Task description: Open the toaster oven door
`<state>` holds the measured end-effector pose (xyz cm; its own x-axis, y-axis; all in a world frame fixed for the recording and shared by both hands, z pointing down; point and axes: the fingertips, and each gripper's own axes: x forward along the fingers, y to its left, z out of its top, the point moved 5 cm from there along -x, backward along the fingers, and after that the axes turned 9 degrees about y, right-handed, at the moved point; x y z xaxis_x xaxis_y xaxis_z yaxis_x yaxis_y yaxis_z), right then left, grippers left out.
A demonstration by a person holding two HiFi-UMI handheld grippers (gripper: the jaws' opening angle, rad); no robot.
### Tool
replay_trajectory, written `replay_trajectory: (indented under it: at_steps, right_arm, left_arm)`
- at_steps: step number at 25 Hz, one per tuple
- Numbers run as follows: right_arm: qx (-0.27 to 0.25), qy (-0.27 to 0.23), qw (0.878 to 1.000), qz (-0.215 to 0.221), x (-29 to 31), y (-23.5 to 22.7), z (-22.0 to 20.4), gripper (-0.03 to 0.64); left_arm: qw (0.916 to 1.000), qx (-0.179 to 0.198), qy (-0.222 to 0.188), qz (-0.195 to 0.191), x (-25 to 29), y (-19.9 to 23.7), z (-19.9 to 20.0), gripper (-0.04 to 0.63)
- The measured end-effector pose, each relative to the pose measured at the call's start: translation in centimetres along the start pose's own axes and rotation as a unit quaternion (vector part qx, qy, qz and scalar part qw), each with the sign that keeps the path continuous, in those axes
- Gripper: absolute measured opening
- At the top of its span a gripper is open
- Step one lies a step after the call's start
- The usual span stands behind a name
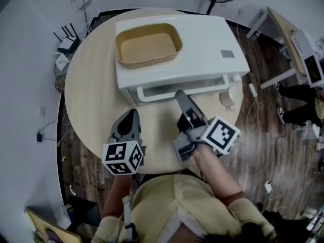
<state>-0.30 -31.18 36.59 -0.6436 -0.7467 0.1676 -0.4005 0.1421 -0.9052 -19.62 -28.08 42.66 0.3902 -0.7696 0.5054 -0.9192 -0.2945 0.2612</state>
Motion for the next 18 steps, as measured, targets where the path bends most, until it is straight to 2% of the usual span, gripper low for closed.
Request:
replay_trajectory:
  at_steps: [11, 18]
  right_arm:
    - [-0.004, -0.015, 1.000, 0.002, -0.1, -0.1, 0.0, 0.150]
    - [-0.006, -0.005, 1.000, 0.013, -0.5, 0.0, -0.5, 0.149]
  left_arm:
    - [0.9998, 0.008, 0.007, -0.018, 0.9, -0.9, 0.0, 0.003]
    - [1.0000, 0.007, 0.003, -0.006, 0.0, -1.4, -0.2, 0.003]
